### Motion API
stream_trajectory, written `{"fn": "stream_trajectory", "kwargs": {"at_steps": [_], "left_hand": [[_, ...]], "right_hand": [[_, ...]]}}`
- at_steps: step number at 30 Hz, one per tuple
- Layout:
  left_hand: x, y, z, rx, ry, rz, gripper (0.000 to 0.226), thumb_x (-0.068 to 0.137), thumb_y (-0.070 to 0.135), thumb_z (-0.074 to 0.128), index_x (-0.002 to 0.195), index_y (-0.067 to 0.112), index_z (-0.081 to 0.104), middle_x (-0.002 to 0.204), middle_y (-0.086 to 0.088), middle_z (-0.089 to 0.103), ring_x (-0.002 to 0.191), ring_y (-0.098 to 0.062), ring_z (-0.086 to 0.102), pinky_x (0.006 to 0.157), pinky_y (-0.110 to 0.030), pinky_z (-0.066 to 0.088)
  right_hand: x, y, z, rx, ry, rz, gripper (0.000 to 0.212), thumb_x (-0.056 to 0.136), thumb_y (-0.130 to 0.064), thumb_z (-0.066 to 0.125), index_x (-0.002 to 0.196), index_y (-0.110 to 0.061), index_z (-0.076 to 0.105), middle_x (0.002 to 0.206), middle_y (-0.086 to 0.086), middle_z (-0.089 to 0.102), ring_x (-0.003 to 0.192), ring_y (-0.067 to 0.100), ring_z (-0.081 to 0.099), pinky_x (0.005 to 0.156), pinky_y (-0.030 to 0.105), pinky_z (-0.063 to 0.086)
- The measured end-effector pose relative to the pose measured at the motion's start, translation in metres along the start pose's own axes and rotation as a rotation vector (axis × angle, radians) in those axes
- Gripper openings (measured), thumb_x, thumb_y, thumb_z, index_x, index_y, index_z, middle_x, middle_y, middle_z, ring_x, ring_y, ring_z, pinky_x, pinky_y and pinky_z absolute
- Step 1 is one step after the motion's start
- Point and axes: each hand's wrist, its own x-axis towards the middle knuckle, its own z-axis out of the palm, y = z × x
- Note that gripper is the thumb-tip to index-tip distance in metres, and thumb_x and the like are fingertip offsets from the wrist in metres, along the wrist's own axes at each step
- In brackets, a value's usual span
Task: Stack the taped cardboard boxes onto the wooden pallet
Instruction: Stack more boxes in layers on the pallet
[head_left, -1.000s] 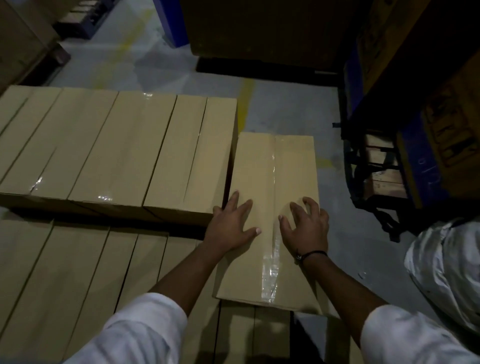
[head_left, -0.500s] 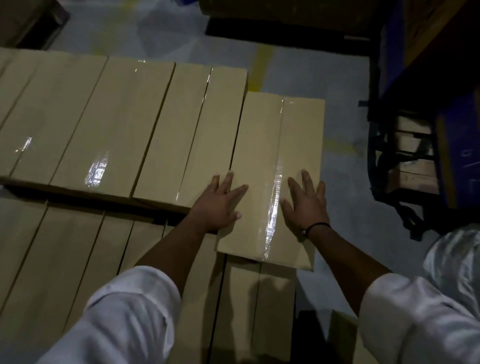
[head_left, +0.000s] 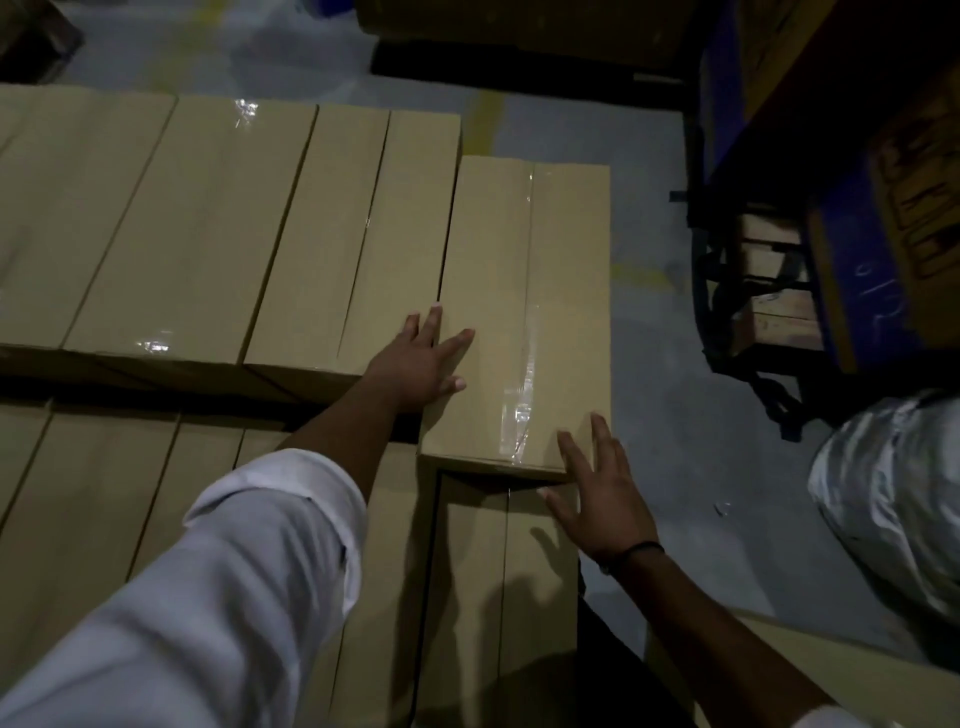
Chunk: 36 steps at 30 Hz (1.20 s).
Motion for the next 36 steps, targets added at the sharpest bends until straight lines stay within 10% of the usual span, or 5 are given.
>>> {"fn": "stream_trajectory", "kwargs": {"at_steps": [13,36], "left_hand": [[-0.009,-0.007,0.008,-0.028,0.002,0.039,0.081,0.101,0.055,0.049,0.162,0.038,-0.002,0.169,-0.007,-0.018,0.155,-0.034,-0.013,0.12,-0.057,0.021],[-0.009,-0.021,0.007,-0.018,0.133,0.087,0.072,0.103,0.028,0.056,0.162,0.016,0.017,0.171,0.0,0.003,0.157,-0.028,0.004,0.12,-0.049,0.028]], "right_hand": [[0.013,0.005,0.008,-0.008,0.198,-0.031,0.055,0.101,-0.014,0.057,0.152,-0.024,0.042,0.167,0.014,0.011,0.149,0.032,0.028,0.108,0.025,0.026],[0.108,0.004,-0.038,-0.043,0.183,-0.037,0.051,0.101,-0.014,0.055,0.15,-0.024,0.042,0.167,0.015,0.011,0.145,0.037,0.034,0.109,0.041,0.042]]}}
